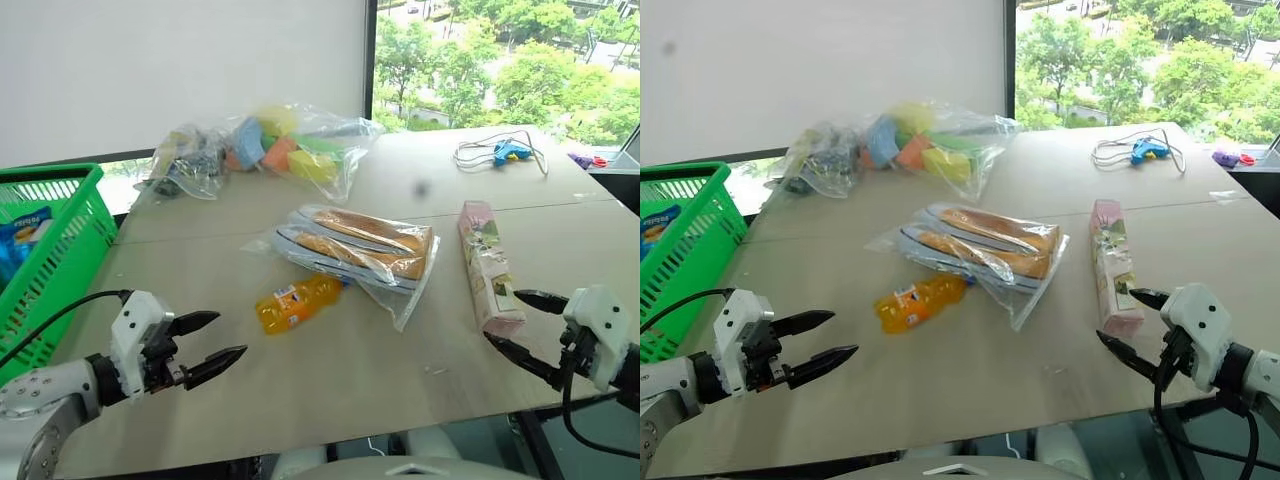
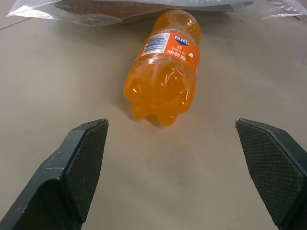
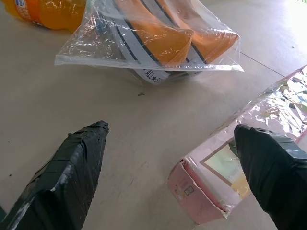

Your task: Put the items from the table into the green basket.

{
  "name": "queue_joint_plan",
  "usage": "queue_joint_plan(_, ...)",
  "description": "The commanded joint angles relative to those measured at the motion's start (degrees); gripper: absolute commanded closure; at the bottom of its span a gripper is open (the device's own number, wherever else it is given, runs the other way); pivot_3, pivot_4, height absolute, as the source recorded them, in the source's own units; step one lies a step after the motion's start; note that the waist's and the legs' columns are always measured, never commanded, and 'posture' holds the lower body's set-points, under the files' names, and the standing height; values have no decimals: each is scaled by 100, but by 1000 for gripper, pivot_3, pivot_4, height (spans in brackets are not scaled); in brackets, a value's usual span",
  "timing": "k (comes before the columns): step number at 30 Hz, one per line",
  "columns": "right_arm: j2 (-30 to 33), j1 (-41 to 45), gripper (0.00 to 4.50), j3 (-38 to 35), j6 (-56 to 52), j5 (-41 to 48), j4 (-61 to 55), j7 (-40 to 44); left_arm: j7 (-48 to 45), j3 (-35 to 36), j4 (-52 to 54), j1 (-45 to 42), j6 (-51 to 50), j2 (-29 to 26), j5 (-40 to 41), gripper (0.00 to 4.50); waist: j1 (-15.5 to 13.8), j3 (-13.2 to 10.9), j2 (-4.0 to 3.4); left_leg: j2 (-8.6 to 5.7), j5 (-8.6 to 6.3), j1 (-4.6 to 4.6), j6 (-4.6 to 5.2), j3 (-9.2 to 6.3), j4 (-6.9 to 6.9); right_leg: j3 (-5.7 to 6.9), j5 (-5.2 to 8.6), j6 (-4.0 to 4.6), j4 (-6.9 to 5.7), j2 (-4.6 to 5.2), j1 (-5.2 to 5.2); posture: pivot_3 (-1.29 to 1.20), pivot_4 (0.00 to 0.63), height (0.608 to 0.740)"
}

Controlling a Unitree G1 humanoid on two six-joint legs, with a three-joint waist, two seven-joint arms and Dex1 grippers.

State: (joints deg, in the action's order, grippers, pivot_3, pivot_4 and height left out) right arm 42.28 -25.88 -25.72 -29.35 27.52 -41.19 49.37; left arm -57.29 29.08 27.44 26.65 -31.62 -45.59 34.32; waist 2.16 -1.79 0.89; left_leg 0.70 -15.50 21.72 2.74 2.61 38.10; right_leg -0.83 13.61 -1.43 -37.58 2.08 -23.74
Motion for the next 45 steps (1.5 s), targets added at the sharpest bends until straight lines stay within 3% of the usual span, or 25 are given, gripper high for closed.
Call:
queue_joint_plan(1,-7,165,0,-1,234,60,-79,16,137,13,10,-507,125,-60,72,82,-4,-1,1,0,-1,0,1,0,0,0,1,1,0,0,0,-10,0,740)
queue_joint_plan(8,-68,826,0,594,358,229,-327,-78,802,-618,-67,-2075,396,-52,-407,82,-138,-3,9,0,-3,-14,4,11,21,-6,4,-6,-6,-8,19,-5,0,740)
queue_joint_plan(10,-5,942,0,649,261,331,-382,-98,909,-978,-169,-2326,900,-149,-1028,82,-145,-1,13,-3,-3,-10,4,10,22,-6,3,-6,-5,-18,17,-6,0,740)
queue_joint_plan(13,122,1127,0,675,268,353,-505,-110,986,-2033,-510,-2932,2137,-568,-2588,82,-154,-2,15,-8,-3,-7,5,8,19,-6,-4,6,-4,-25,16,-21,0,740)
queue_joint_plan(22,313,1016,0,511,216,458,-772,-149,1202,-3915,-2620,-4644,4951,-583,-5021,82,-135,-3,14,-12,-6,-3,10,12,19,-6,-8,9,-2,-26,15,-106,0,740)
queue_joint_plan(29,237,893,0,471,107,498,-1067,-484,1532,-4751,-4169,-5925,5848,-128,-6064,82,-69,-1,17,-12,-7,-1,13,16,22,1,-17,-19,-3,-31,15,-146,0,740)
queue_joint_plan(32,249,896,0,530,44,499,-1132,-591,1357,-5013,-4554,-6236,5972,174,-6080,989,7,0,18,-15,-8,0,14,17,25,5,-18,-22,-4,-31,15,-161,0,740)
queue_joint_plan(37,256,950,0,488,-92,617,-1251,-767,1247,-4933,-4707,-6334,5986,351,-5888,3219,44,0,18,-14,-8,1,15,16,26,5,-20,-24,-5,-30,14,-174,0,740)
queue_joint_plan(38,260,955,0,489,-103,610,-1269,-792,1208,-4862,-4661,-6303,5920,375,-5763,3472,46,0,19,-14,-8,1,15,15,26,4,-20,-24,-6,-30,13,-173,0,740)
queue_joint_plan(45,233,1480,0,830,-178,565,-1261,-1081,1761,-3821,-4351,-6254,4899,395,-5095,3546,162,-8,27,-11,-8,6,15,11,30,-2,-21,-24,-12,-29,8,-151,0,740)
